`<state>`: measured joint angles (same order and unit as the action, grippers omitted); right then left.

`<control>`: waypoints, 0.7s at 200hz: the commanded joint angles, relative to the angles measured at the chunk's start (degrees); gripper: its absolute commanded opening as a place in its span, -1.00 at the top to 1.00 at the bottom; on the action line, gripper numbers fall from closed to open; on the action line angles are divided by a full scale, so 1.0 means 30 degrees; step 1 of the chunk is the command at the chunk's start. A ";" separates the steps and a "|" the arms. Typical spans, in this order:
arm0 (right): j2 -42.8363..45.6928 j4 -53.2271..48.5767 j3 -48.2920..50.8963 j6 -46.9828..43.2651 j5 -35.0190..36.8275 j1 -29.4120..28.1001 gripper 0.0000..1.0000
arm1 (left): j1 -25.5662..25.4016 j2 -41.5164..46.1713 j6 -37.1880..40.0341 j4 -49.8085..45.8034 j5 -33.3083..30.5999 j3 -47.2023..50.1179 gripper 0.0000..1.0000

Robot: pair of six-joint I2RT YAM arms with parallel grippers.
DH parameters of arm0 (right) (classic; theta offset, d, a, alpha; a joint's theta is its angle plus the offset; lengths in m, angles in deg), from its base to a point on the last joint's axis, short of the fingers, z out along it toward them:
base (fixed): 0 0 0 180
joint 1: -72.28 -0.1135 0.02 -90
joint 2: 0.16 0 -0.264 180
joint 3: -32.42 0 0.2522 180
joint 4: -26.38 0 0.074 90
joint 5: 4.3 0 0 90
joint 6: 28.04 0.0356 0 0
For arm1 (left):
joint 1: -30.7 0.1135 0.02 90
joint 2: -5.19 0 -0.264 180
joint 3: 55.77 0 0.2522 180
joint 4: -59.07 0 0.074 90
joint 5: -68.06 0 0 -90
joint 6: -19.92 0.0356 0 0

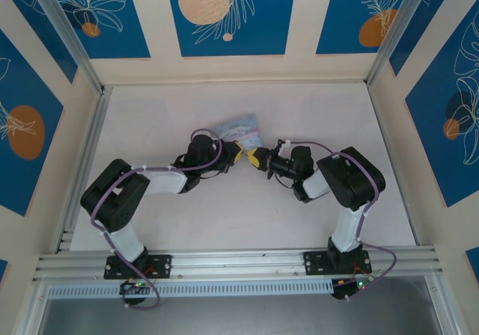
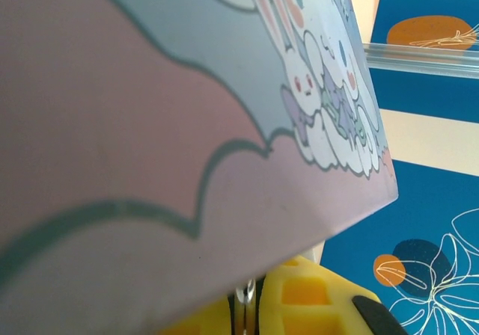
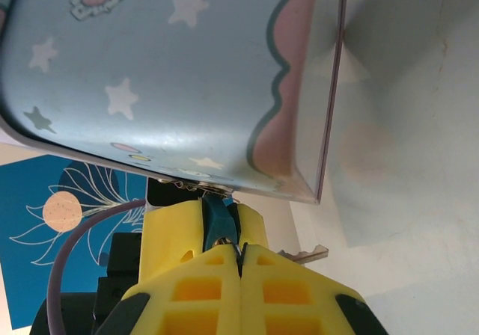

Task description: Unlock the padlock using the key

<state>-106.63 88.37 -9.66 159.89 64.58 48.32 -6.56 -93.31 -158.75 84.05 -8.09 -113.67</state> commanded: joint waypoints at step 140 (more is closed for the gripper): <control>-0.0602 -0.3298 -0.3276 -0.0525 -0.0740 -0.0340 1.00 | -0.1406 -0.1132 0.0014 0.2111 0.1148 -0.0531 1.00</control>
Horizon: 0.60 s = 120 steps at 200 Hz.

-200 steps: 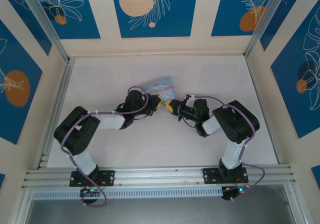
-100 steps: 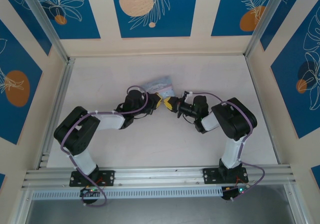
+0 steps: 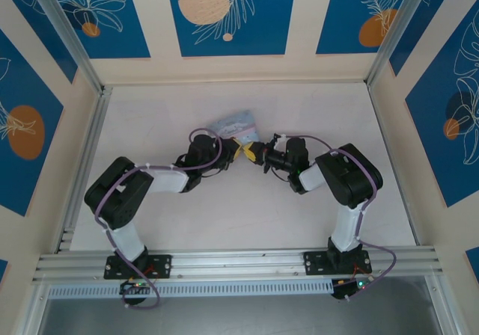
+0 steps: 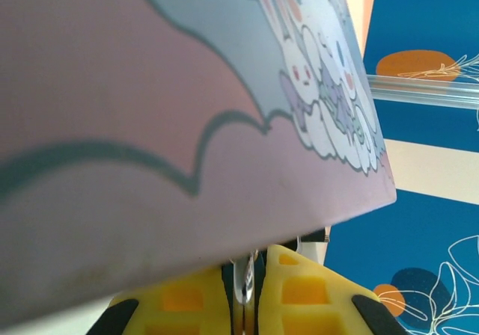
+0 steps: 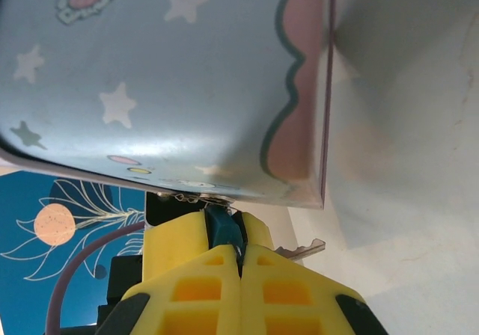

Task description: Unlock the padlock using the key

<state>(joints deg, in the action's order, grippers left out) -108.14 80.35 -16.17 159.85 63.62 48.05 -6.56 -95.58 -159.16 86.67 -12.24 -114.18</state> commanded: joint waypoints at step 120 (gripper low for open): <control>0.2449 -0.4951 0.0648 -0.3193 -0.1461 0.1362 -0.35 | -0.1165 -0.1583 0.0676 0.1109 0.0109 0.0877 1.00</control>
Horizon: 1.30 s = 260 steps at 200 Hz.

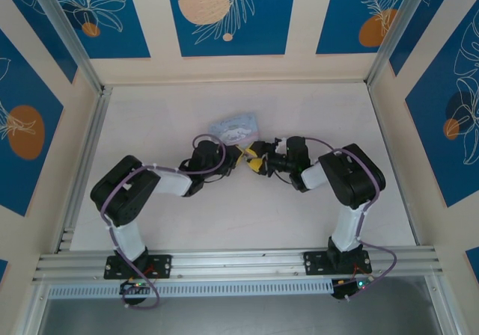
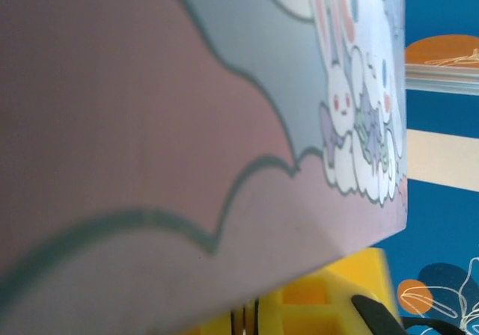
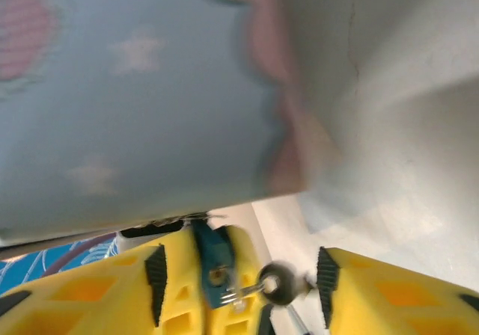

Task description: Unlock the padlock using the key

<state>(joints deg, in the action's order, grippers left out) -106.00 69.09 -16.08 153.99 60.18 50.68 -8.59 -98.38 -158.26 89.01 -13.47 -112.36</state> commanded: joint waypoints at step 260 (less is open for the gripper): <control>0.7086 -2.0659 -0.3852 -2.7748 1.2317 -0.5389 0.17 | 0.0642 -0.0348 0.4828 -0.9601 0.6426 -0.4731 1.00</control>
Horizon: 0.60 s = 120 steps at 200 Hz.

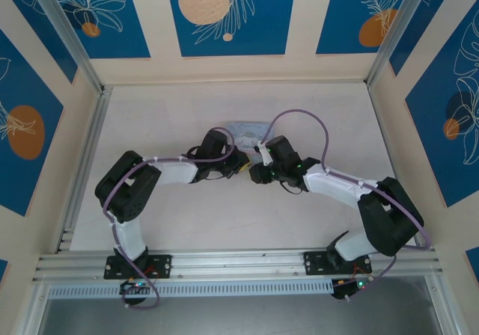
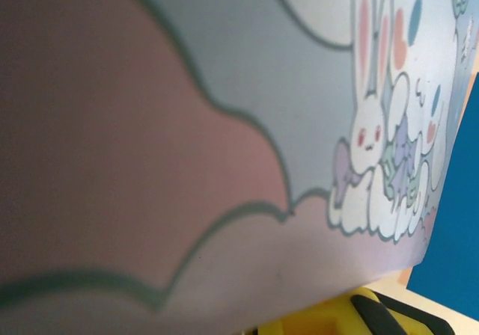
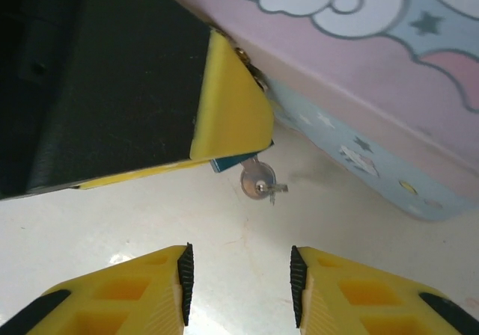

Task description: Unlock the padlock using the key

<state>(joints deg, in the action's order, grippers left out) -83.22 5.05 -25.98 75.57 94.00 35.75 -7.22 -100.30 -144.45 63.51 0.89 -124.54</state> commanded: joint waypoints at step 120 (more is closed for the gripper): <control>-0.2476 0.1193 -0.1766 -0.2433 0.2625 -0.0888 0.25 | 0.0264 0.0154 0.0327 -0.1579 0.2035 -0.1176 1.00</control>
<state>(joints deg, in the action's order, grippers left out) -89.23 7.26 -28.83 69.71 100.62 33.28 -6.87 -100.30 -144.45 59.79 4.08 -126.53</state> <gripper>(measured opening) 0.382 0.092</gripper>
